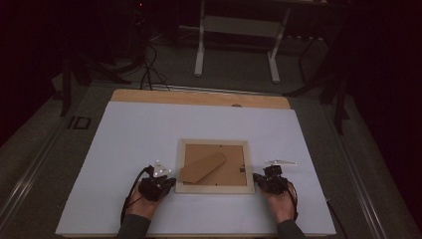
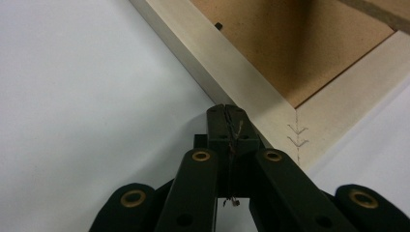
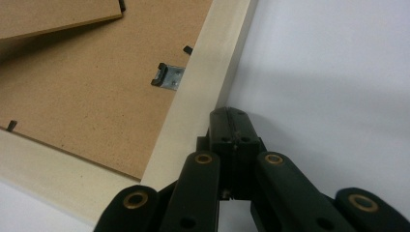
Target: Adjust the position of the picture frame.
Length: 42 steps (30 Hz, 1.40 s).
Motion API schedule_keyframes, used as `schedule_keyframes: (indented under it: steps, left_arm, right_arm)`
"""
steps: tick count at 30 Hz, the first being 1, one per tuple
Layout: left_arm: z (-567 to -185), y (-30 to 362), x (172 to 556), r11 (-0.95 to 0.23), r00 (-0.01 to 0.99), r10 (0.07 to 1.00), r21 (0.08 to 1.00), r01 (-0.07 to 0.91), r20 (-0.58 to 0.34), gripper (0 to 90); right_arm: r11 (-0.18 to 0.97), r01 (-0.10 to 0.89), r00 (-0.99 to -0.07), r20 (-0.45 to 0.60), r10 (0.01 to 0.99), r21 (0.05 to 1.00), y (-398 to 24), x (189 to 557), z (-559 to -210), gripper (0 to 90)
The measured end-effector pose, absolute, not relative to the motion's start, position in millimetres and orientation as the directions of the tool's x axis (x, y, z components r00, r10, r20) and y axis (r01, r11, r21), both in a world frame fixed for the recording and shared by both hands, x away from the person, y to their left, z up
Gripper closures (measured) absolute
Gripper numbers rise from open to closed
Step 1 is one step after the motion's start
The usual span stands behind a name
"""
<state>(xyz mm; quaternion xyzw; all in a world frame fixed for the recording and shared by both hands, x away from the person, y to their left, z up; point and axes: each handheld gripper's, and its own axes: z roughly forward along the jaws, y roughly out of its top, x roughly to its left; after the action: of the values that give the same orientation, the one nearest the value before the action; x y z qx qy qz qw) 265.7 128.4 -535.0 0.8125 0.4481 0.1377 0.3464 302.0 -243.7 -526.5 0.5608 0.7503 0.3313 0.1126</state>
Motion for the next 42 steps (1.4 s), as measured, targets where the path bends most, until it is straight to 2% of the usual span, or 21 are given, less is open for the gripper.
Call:
schedule_keyframes:
  steps: [34, 42]
  left_arm:
    - [-535, 144, 287, -0.292, 0.471, 0.878, 0.688, 0.665, -0.083, 90.0]
    - [-533, 149, 286, -0.285, 0.498, 0.859, 0.697, 0.658, -0.119, 90.0]
  right_arm:
    - [0.141, 0.761, -0.348, 0.215, 0.912, 0.633, -223, 319, -528, 90.0]
    - [0.129, 0.754, -0.386, 0.275, 0.881, 0.644, -232, 315, -533, 90.0]
